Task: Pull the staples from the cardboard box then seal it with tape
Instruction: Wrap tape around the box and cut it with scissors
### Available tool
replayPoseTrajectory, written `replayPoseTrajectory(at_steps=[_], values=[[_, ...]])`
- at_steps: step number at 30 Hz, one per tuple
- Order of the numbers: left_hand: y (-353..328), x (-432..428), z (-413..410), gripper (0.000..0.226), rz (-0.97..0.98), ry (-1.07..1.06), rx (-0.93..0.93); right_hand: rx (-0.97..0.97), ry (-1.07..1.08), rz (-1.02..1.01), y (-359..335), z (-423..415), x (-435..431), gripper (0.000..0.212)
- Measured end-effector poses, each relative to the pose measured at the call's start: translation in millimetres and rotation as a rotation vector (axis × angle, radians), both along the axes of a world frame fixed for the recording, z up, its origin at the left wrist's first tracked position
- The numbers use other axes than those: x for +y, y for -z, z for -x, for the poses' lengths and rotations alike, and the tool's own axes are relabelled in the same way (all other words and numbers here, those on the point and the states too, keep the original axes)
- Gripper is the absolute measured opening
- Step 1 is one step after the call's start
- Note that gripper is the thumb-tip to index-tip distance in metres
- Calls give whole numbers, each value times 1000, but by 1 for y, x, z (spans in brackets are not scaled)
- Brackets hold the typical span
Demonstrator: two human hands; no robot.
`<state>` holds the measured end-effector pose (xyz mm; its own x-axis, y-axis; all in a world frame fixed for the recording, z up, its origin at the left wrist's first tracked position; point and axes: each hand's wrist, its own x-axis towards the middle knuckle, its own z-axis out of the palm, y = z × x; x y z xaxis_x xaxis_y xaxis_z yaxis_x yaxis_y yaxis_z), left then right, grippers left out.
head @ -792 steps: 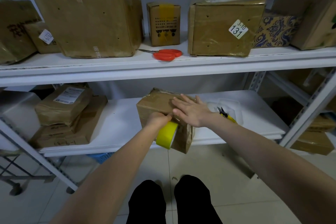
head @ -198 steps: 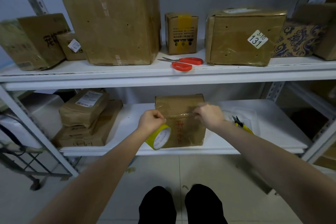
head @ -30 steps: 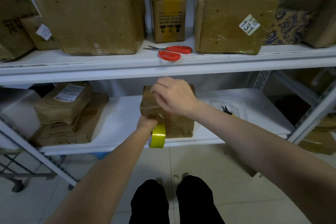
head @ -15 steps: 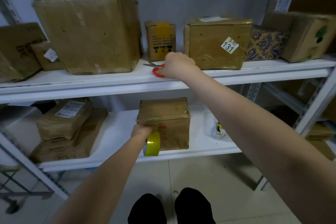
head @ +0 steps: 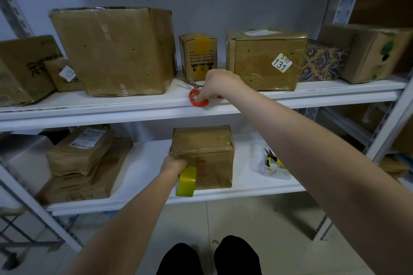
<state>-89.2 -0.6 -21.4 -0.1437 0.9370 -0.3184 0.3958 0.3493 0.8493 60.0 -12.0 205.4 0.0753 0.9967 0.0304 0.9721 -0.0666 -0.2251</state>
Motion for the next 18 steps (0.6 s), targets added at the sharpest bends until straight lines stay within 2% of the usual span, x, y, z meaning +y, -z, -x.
replayPoseTrajectory(at_steps=[3,7,10,13,16,18], values=[[-2,-2,0,31,-12,6,19,-24,-62,-30,5,-5,-3,39],[2,-1,2,39,11,-20,16,27,-205,-135,14,-17,-16,38],[6,-1,0,21,16,-43,-9,171,-392,-148,23,-23,-37,43],[10,0,1,17,33,-48,-37,352,-528,45,44,-29,-54,37],[9,-3,0,23,57,-46,-34,310,-505,371,81,-41,-54,33],[9,-4,-1,26,73,-50,-24,321,-441,599,109,-50,-49,39]])
